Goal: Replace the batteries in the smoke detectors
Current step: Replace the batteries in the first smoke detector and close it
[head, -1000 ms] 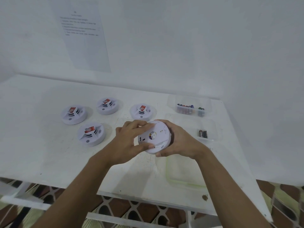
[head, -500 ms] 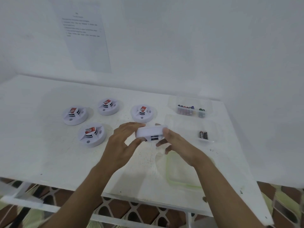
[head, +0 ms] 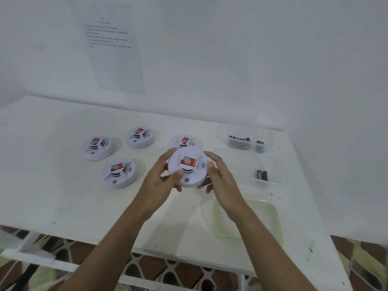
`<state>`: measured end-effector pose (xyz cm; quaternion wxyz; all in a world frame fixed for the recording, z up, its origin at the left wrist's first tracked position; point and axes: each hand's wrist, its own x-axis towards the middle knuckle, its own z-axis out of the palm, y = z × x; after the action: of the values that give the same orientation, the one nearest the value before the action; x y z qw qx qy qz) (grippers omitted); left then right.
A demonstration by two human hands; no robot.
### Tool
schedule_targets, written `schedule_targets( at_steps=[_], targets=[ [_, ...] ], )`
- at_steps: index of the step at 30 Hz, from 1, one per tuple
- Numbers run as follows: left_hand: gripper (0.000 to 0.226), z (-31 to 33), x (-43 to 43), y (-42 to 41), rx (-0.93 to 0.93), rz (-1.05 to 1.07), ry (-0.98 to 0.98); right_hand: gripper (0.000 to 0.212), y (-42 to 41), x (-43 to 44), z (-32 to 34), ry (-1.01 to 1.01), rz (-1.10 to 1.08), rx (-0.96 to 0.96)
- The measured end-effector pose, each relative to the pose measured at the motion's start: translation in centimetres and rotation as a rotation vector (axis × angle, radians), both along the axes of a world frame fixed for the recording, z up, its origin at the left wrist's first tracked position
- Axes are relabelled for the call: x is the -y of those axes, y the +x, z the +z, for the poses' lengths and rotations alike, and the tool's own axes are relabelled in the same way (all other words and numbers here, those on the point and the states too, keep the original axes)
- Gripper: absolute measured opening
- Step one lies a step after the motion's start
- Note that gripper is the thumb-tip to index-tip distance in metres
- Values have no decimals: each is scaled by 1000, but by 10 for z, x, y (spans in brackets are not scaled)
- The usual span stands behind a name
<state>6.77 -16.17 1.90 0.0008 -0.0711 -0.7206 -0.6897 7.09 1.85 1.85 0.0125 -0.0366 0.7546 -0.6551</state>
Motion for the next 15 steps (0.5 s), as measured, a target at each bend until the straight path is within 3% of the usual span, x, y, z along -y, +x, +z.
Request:
schedule_targets(
  at_steps=[3, 15],
  targets=[
    [62, -3, -1, 1, 13, -35, -14, 32, 0, 2, -4, 1, 9, 8],
    [69, -11, -1, 1, 86, 32, -72, 47, 6, 4, -3, 37, 50, -11]
  ],
)
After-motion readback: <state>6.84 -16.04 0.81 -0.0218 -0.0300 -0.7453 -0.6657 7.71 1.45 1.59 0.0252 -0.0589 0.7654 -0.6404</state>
